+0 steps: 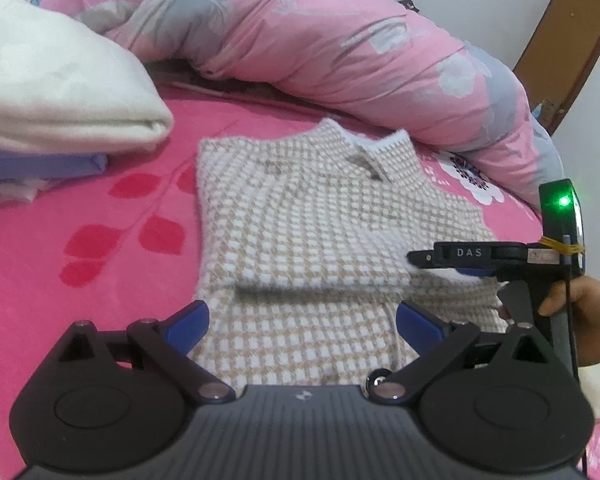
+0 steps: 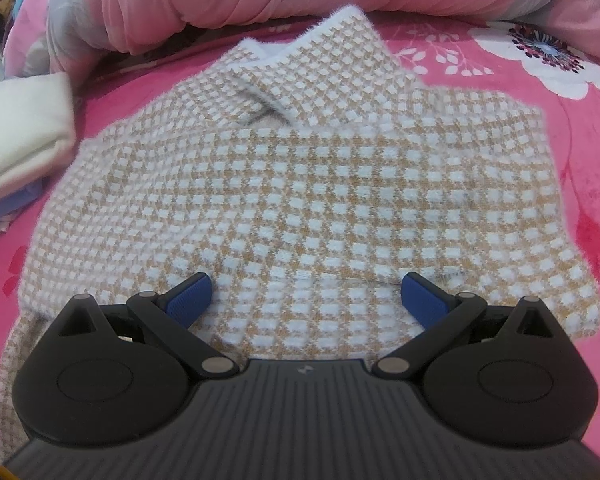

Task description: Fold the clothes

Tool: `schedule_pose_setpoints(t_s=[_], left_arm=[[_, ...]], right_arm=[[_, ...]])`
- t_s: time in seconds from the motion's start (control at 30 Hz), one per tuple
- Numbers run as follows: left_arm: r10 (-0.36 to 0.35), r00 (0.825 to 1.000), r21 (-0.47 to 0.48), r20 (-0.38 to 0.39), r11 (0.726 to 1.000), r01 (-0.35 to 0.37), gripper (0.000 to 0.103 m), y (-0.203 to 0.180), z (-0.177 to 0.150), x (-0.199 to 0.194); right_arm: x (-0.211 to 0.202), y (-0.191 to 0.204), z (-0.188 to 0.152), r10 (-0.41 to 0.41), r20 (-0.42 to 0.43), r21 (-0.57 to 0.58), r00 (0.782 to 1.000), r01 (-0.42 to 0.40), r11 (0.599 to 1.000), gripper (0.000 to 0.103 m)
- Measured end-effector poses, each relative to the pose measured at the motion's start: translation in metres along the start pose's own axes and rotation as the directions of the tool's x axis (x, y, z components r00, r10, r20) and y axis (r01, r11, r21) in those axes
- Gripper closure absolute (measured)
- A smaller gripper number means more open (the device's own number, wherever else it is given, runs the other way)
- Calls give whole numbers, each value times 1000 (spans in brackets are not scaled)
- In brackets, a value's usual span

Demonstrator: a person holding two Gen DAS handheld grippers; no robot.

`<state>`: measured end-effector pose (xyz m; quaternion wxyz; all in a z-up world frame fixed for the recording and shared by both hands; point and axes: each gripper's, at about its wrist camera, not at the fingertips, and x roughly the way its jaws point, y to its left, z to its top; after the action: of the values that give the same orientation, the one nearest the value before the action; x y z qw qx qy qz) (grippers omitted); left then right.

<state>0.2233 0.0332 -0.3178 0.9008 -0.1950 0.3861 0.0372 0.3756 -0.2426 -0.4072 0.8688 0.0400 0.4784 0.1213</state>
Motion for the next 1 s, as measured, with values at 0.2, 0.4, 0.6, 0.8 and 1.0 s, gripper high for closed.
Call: schedule_pose_setpoints(t_s=[0.2, 0.4, 0.6, 0.8, 1.0], left_arm=[[0, 1000, -6, -3, 1000, 0, 3, -1, 0, 0], [-10, 1000, 3, -12, 1000, 10, 3, -1, 2, 1], [-18, 1000, 2, -16, 1000, 18, 3, 0, 1, 1], [-39, 999, -1, -21, 999, 39, 3, 0, 1, 2], [-39, 999, -11, -23, 999, 39, 3, 2, 0, 2]], right_arm=[[0, 1, -1, -5, 3, -8, 1000, 5, 1000, 1], [1, 5, -1, -18, -3, -25, 1000, 18, 1000, 1], [1, 7, -4, -29, 7, -32, 1000, 30, 999, 1], [1, 8, -5, -36, 9, -31, 999, 37, 999, 1], [1, 9, -6, -42, 13, -32, 999, 43, 999, 1]])
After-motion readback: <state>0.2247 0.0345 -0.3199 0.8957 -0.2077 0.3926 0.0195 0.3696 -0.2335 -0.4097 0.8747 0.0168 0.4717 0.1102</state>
